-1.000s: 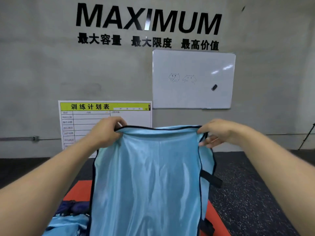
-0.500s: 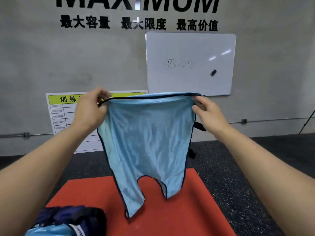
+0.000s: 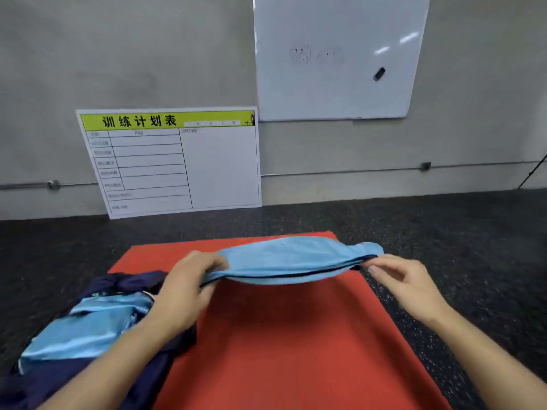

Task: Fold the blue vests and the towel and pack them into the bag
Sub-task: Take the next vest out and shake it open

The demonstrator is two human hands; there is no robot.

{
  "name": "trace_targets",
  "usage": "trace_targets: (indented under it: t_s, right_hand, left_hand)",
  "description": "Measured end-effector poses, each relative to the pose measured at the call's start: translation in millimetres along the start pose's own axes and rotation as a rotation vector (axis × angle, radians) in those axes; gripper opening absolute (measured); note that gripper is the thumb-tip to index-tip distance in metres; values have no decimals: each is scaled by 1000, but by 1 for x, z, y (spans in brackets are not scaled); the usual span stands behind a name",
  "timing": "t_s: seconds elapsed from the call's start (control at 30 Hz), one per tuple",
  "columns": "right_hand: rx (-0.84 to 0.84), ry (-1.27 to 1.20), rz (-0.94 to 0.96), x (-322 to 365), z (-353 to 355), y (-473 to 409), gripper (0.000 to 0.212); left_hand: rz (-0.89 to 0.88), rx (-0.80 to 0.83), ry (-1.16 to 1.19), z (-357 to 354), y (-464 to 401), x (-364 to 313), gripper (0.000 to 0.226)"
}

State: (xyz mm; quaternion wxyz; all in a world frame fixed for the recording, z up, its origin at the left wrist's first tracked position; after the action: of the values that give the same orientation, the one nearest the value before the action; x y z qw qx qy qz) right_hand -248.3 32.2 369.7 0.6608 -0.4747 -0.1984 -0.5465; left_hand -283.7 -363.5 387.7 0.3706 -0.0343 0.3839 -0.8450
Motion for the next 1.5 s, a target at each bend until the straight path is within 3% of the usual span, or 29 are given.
trace_targets:
  t_s: [0.1,0.2,0.33,0.4,0.5,0.67,0.8,1.0,1.17,1.27,1.37,1.5]
  right_hand:
    - [155,120,-120,-65,-34,59,16]
    - [400,265,-243,-115,-61,111,26]
    - [586,412,-267,-139,-68,138,18]
    - [608,437,-255,-138,-64,144,19]
    - [620,413,-220,-136,-58,153,16]
    - [382,488,-92,-137,-54,144,13]
    - [343,505,-24,-135,-67,139,16]
    - [491,428,-89,-139,-89,138,29]
    - [706,407,-155,-143,-102,143,60]
    - [667,374,-132,-139,-103,140,49]
    - [598,326,-132,-136,-106,138,53]
    - [619,360,-122,-135,-115,137,15]
  left_hand:
    - [101,180,8,-61,84,7,33]
    - [91,376,0,-102,152,-2,41]
    - [84,430,18,-112,194,1,34]
    - [124,423,93,-108,203,1,17]
    - [187,427,209,-107,207,-6,26]
    - [125,370,72,-113,206,-7,20]
    - [115,421,62,-126,206,-9,33]
    - [112,509,20,-142,203,-9,63]
    - [95,458,37,-142,200,-6,35]
    - [69,445,31,-142,197,-5,19]
    - [73,417,58,-142,193,-4,10]
    - [193,374,106,-141,191,4,8]
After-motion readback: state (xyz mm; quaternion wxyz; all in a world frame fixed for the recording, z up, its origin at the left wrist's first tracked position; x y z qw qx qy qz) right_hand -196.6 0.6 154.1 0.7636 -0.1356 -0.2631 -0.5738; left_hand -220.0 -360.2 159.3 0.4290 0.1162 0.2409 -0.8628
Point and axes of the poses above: each hand's wrist, its own y-axis away from the middle knuckle, its own z-axis out of the back of the hand, x = y × z, the point moved 7 cm from there along -y, towards the middle knuckle, and after that the axes turned 5 degrees about -z, right-handed, at the moved point
